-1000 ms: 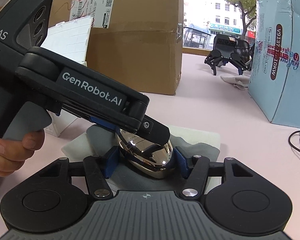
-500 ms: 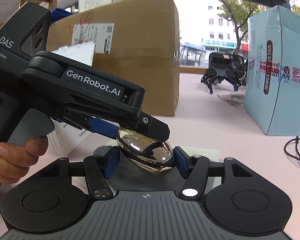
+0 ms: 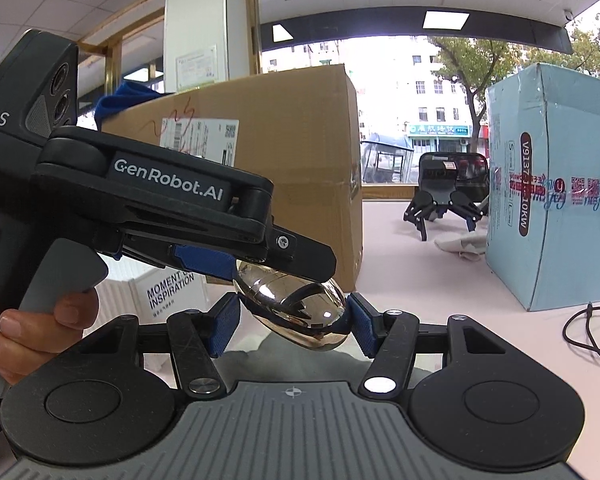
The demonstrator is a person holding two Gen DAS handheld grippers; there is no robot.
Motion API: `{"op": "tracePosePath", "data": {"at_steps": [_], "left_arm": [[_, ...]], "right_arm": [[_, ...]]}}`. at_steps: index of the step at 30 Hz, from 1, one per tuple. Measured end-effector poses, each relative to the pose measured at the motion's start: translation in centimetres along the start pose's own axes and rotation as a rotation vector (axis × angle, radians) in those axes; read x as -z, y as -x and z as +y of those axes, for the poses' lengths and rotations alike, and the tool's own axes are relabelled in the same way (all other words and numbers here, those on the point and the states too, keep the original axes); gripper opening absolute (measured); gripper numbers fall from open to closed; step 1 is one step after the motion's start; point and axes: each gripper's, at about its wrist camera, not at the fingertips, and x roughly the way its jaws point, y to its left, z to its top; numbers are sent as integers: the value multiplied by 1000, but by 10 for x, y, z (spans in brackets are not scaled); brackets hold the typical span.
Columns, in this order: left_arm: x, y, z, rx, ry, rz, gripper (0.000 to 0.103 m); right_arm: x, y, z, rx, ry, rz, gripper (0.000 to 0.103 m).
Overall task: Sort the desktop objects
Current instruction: 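Lift and carry the chrome object with both grippers to the open white box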
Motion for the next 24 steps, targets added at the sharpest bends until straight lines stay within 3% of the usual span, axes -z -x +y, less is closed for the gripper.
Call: {"op": "tracePosePath", "data": {"at_steps": [10, 17, 24], "left_arm": [[-5, 20, -19, -22, -51, -61, 72], [-10, 55, -25, -33, -87, -153, 73], [-15, 102, -2, -56, -72, -236, 73]], "right_arm": [[-9, 14, 4, -8, 4, -66, 56], [-18, 21, 19, -53, 2, -85, 55], [-39, 21, 54, -120, -22, -134, 54]]}}
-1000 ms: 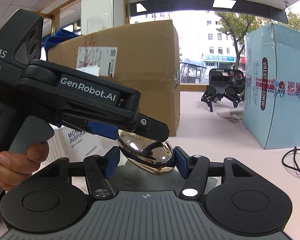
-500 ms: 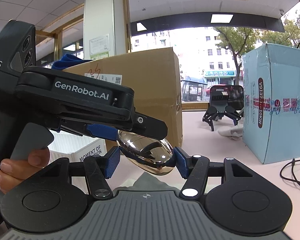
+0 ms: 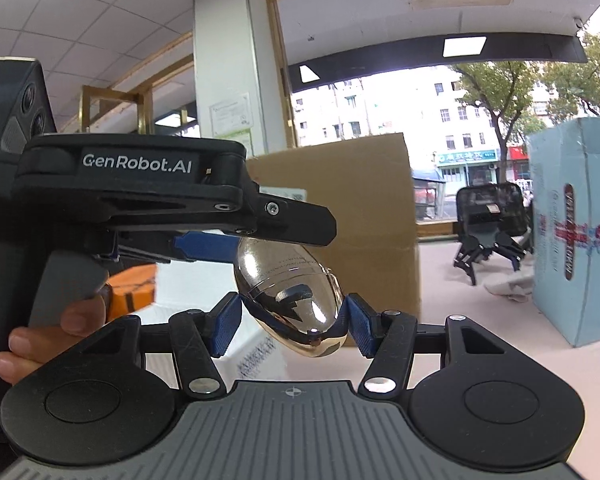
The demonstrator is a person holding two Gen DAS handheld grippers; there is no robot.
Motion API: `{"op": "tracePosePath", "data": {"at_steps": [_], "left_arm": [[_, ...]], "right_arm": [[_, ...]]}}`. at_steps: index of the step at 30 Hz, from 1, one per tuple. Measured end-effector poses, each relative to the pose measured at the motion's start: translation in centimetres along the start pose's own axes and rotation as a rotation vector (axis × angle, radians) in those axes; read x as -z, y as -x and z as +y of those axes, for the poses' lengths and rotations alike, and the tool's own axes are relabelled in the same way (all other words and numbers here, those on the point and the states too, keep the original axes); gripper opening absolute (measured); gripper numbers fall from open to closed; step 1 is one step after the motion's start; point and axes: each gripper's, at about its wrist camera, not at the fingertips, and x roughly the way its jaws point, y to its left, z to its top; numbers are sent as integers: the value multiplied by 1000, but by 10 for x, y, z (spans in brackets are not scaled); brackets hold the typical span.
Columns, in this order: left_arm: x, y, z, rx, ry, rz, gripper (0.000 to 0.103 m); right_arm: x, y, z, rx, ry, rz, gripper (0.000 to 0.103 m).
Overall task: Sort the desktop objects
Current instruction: 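Lift and carry the chrome object with both grippers to the open white box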
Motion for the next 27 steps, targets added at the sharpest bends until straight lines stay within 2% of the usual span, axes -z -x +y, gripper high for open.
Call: {"op": "tracePosePath", "data": {"at_steps": [5, 15, 19, 22, 27], "left_arm": [[-12, 29, 31, -42, 59, -29, 73], [-25, 79, 100, -147, 167, -106, 73], [-27, 89, 125, -202, 194, -132, 73], [-27, 92, 146, -196, 237, -145, 73], [-22, 75, 167, -201, 279, -103, 73]], "right_arm": [[-22, -11, 35, -46, 29, -49, 54], [-32, -64, 96, -167, 40, -43, 54], [-37, -89, 117, -209, 51, -35, 53], [-35, -104, 124, -221, 62, -34, 53], [-23, -124, 119, -207, 50, -1, 53]]}}
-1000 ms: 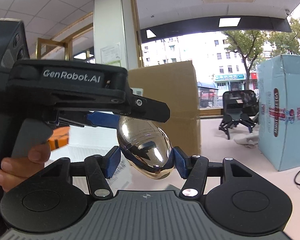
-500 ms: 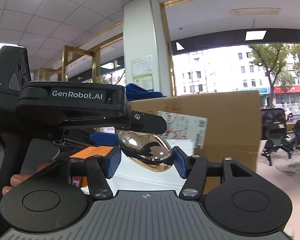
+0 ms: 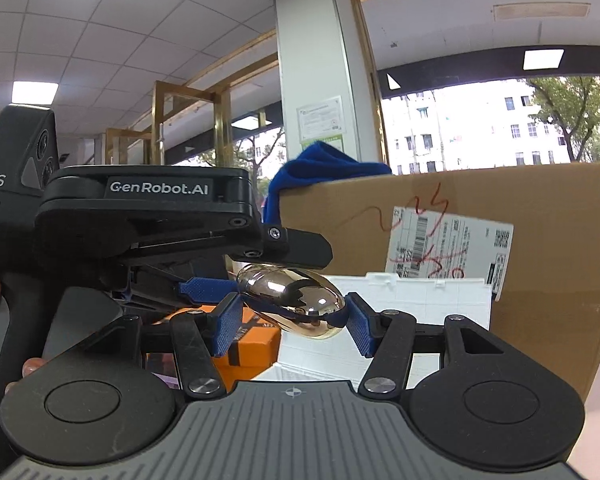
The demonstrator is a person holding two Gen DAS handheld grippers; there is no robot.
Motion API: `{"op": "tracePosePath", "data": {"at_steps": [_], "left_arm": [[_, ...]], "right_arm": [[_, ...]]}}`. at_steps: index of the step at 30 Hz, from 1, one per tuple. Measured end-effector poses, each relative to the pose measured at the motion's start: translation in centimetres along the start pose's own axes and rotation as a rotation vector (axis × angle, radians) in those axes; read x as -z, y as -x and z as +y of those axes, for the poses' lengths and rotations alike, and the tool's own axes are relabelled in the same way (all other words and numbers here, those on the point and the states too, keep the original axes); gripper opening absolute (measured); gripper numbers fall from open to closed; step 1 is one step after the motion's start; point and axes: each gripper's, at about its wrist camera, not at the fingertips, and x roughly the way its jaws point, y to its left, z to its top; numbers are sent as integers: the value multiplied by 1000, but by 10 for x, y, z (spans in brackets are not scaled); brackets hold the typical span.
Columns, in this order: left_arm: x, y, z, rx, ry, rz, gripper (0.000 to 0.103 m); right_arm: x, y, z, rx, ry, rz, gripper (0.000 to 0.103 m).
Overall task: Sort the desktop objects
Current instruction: 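Lift and carry the chrome object with both grippers to the open white box, then lower the chrome object with both grippers into the white box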
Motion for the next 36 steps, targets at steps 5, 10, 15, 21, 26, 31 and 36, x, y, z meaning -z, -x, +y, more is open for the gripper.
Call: {"op": "tracePosePath", "data": {"at_steps": [5, 10, 15, 21, 26, 31, 36], "left_arm": [[9, -27, 4, -40, -8, 47, 73], [17, -45, 10, -62, 2, 99, 73], [23, -57, 13, -82, -1, 132, 73], [28, -72, 11, -107, -36, 173, 73], [31, -79, 13, -121, -47, 201, 73], [32, -88, 14, -134, -51, 247, 73], [31, -92, 17, -128, -46, 272, 73]], "right_arm": [[16, -12, -9, 22, -15, 49, 53], [24, -22, -18, 36, -45, 107, 53], [30, -27, -18, 58, -59, 156, 53], [33, -33, -22, 87, -109, 220, 53], [37, -39, -25, 101, -164, 279, 53], [40, -45, -30, 114, -235, 353, 53], [44, -49, -36, 113, -301, 412, 53]]}}
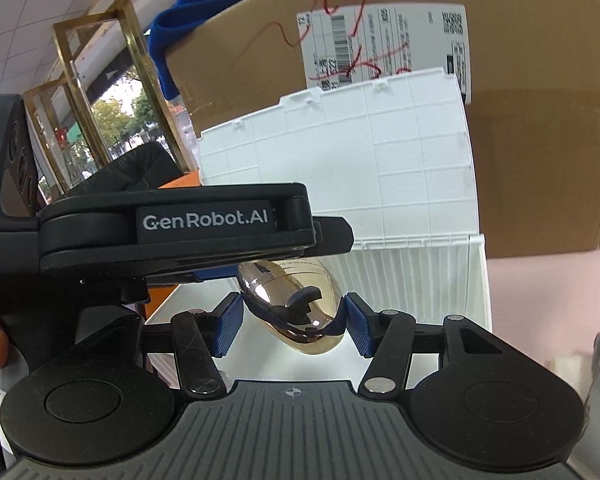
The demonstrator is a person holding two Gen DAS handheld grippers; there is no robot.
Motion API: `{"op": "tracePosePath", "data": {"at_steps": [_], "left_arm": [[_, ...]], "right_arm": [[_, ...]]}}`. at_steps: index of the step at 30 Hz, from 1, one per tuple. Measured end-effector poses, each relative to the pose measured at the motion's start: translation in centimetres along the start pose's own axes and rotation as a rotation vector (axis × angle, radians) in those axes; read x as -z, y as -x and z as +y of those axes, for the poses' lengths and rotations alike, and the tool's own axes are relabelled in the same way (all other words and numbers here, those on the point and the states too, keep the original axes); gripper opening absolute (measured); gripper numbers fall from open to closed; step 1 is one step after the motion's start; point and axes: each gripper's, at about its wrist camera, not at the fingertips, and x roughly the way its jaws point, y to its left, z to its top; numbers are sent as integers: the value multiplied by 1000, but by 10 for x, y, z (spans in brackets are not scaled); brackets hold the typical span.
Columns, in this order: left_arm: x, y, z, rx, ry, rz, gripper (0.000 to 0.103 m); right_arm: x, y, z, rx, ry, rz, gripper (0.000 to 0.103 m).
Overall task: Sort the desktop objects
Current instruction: 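Lower the chrome object with both grippers into the white box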
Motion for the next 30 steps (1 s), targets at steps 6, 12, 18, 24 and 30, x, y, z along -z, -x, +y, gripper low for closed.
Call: {"op": "tracePosePath", "data": {"at_steps": [6, 12, 18, 24, 30], "left_arm": [[-1, -4, -1, 16, -21, 28, 73], [-2, -12, 6, 6, 5, 67, 73], [-2, -10, -5, -110, -102, 47, 74], [-7, 2, -3, -107, -91, 20, 79], [-10, 7, 3, -109, -71, 10, 79]], "right_arm": [[1, -3, -6, -12, -56, 75, 52], [-1, -10, -7, -10, -63, 154, 52], [-3, -18, -4, 9, -51, 243, 52], [-6, -28, -4, 53, -34, 316, 52], [-10, -33, -4, 68, -38, 386, 52]]}}
